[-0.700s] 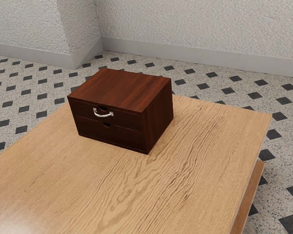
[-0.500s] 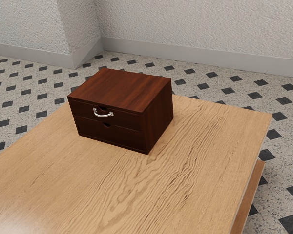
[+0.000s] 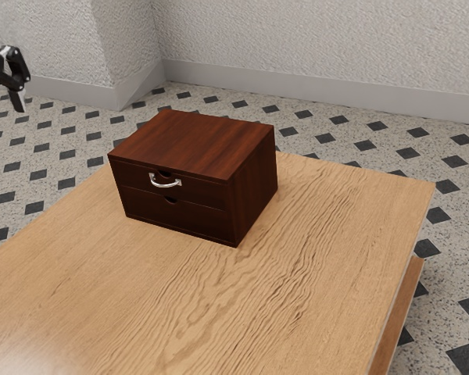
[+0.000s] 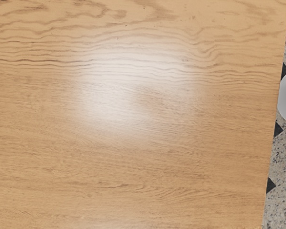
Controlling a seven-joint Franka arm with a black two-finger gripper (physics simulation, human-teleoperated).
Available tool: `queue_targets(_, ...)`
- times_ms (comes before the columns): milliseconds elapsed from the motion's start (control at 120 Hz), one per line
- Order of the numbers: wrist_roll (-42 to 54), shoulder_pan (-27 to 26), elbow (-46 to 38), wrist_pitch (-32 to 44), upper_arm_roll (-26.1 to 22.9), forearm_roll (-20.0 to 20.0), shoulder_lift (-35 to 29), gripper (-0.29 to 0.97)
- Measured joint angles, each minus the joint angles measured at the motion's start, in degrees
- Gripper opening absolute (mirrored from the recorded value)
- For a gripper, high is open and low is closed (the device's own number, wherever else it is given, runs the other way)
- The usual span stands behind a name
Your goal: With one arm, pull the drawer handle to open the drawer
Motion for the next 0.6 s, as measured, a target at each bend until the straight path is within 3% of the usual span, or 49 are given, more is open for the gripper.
queue_targets(242,8.98,0.0,-13.89,8.57,0.0,2.38,7.58,0.68)
queue_targets(600,17.19,0.0,-28.74,25.52,0.0,3.04,11.96,0.68)
